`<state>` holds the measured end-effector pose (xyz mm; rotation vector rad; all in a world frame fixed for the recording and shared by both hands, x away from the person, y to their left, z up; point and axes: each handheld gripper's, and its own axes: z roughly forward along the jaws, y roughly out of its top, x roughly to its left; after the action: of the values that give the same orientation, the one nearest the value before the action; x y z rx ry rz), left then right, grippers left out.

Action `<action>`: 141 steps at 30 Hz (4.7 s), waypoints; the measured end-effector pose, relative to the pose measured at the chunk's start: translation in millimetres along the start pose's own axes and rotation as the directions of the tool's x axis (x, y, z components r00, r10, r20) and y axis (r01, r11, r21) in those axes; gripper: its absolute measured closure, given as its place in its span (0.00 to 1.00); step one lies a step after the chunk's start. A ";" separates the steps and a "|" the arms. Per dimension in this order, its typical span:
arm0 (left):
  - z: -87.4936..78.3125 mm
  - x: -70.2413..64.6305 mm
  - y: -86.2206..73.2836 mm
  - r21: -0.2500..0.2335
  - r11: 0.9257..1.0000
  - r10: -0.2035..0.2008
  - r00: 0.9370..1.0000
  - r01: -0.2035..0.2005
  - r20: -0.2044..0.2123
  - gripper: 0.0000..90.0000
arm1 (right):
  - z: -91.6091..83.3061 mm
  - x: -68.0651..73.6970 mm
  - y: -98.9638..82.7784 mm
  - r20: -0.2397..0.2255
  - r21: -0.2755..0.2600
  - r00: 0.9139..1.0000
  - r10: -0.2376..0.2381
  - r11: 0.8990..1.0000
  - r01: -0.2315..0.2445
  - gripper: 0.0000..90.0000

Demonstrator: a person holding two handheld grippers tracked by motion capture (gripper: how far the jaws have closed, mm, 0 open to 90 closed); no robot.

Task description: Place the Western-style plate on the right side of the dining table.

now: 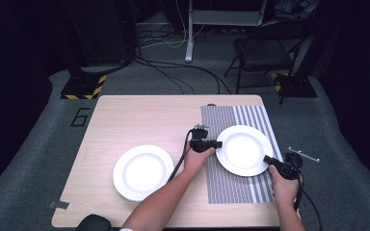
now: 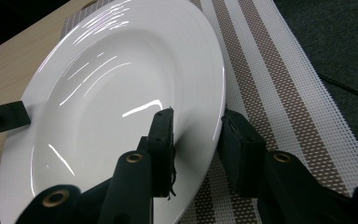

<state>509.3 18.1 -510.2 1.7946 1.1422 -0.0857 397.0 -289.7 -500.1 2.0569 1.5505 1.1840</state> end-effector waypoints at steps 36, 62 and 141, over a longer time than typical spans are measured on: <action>-13.4 -13.2 8.7 0.015 0.986 0.166 0.977 -0.166 -0.134 0.67 | -8.4 17.5 1.8 0.102 0.007 0.975 -0.195 0.981 0.196 0.69; -41.9 1.2 15.1 0.003 0.996 0.084 0.994 -0.084 -0.068 0.39 | -18.6 31.6 3.1 0.060 -0.009 0.967 -0.249 0.968 0.250 0.50; -218.7 55.0 -34.2 -0.066 0.987 0.126 0.958 -0.148 -0.258 0.42 | -31.8 146.8 -27.1 -0.323 -0.002 0.830 -0.454 0.878 0.479 0.47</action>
<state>426.9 220.9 -446.1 1.8397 1.1759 0.2786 366.3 -154.6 -435.9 1.4329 2.1252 1.3049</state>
